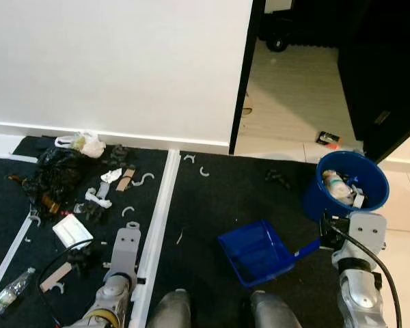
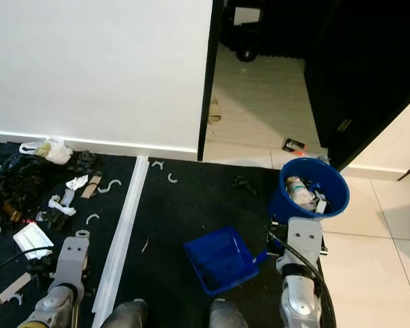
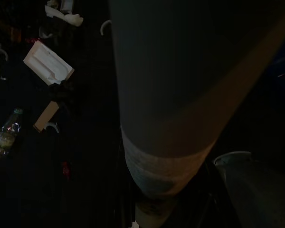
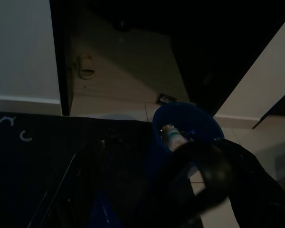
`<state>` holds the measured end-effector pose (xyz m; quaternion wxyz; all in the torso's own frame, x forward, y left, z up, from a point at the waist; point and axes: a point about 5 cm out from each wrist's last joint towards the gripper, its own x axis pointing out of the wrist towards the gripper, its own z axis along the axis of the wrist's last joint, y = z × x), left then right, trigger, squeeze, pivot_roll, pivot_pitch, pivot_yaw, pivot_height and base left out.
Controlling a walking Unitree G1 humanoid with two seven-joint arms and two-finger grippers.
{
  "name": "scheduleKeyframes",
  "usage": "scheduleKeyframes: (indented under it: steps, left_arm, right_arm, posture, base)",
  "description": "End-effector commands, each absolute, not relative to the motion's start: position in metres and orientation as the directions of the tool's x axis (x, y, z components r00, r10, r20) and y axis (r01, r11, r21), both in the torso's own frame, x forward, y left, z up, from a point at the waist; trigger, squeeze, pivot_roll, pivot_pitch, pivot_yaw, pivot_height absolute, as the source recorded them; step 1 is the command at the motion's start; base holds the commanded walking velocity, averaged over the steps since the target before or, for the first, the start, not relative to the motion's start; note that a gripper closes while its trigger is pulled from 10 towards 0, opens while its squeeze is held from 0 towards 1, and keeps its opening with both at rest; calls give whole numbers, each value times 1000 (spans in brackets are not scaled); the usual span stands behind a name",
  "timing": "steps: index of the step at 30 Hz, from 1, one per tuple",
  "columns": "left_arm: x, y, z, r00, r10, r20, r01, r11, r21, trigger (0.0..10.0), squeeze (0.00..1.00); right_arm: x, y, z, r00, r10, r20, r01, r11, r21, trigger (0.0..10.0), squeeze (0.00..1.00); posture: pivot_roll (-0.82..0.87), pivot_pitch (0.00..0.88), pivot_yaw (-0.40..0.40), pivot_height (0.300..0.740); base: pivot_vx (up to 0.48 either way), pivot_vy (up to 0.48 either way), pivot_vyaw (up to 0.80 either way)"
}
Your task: Sweep floor
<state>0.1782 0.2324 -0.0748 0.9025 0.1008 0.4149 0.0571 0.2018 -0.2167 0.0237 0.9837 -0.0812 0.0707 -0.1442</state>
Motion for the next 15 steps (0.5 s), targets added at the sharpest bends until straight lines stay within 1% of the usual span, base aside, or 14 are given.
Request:
scheduleKeyframes:
  steps: [1, 10, 15]
  left_arm:
    - [173, 227, -79, 633, 169, -755, 0, 976, 219, 10000, 0]
    - [175, 226, -78, 637, 171, -752, 1, 975, 222, 10000, 0]
    - [175, 226, -78, 637, 174, -751, -1, 974, 225, 10000, 0]
  right_arm:
    - [198, -224, 13, 933, -327, -148, 298, 935, -191, 10000, 0]
    - [203, -226, -9, 921, -315, -230, 264, 938, -225, 10000, 0]
    - [206, -229, -16, 906, -334, -261, 282, 935, -215, 10000, 0]
  posture:
    - [61, 66, -28, 740]
    - [78, 64, -34, 740]
    - [83, 62, -35, 740]
  base:
    - [0, 0, 0]
    - [0, 0, 0]
    - [0, 0, 0]
